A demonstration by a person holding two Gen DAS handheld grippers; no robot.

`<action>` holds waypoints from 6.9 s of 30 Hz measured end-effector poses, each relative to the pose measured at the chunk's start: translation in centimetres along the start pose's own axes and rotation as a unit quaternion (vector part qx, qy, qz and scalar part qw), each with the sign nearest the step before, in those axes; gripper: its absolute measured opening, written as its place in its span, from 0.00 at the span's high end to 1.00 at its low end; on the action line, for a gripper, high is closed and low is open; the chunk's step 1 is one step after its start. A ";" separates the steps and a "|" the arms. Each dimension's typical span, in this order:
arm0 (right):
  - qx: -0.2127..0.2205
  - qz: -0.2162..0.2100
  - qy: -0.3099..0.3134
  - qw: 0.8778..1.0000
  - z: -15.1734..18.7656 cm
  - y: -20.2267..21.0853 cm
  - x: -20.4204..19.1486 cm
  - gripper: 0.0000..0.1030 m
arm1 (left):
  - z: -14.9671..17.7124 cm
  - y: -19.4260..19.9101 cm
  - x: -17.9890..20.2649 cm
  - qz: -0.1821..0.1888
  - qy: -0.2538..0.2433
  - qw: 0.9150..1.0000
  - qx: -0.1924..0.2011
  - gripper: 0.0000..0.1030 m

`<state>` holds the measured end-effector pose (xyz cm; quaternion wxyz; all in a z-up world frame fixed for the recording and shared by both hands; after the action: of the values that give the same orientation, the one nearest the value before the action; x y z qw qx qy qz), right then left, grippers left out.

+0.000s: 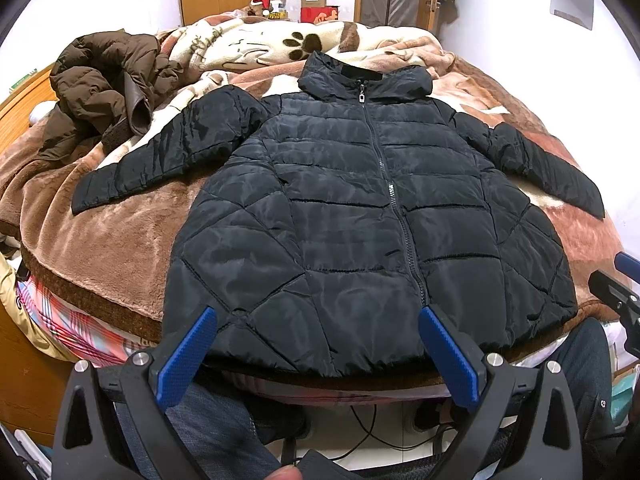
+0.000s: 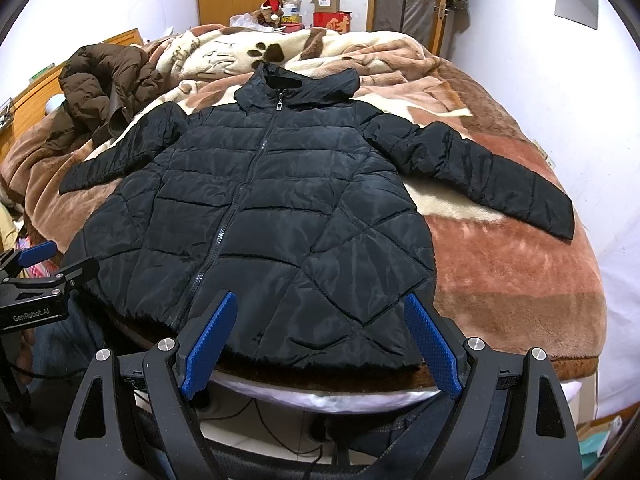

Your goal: Fold large clothes

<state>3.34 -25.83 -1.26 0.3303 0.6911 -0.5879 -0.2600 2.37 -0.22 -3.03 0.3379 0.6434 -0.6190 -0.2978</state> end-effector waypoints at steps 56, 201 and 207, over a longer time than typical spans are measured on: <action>-0.005 -0.001 0.004 1.000 0.0 -0.8 -0.1 0.16 | 0.5 -1.8 0.2 0.004 0.003 1.000 -0.006 0.01; -0.075 -0.046 -0.037 0.995 -22.8 -34.0 5.6 0.44 | -26.6 -30.3 -7.7 -0.011 0.050 0.999 0.000 0.39; -0.020 -0.067 -0.035 0.997 -21.4 -28.0 5.8 0.45 | -24.3 -25.2 -8.2 0.042 0.059 0.996 0.043 0.40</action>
<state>38.28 -25.77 -8.64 0.3055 0.7125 -0.5464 -0.3170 36.36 9.69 -9.15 0.3582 0.6472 -0.6368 -0.2174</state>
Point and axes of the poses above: each gripper's, at about its wrist camera, not at the fingertips, and y roughly against the way its jaws point, x to its right, z to its underside, the point moved 4 cm from there along -y, roughly the way its jaws point
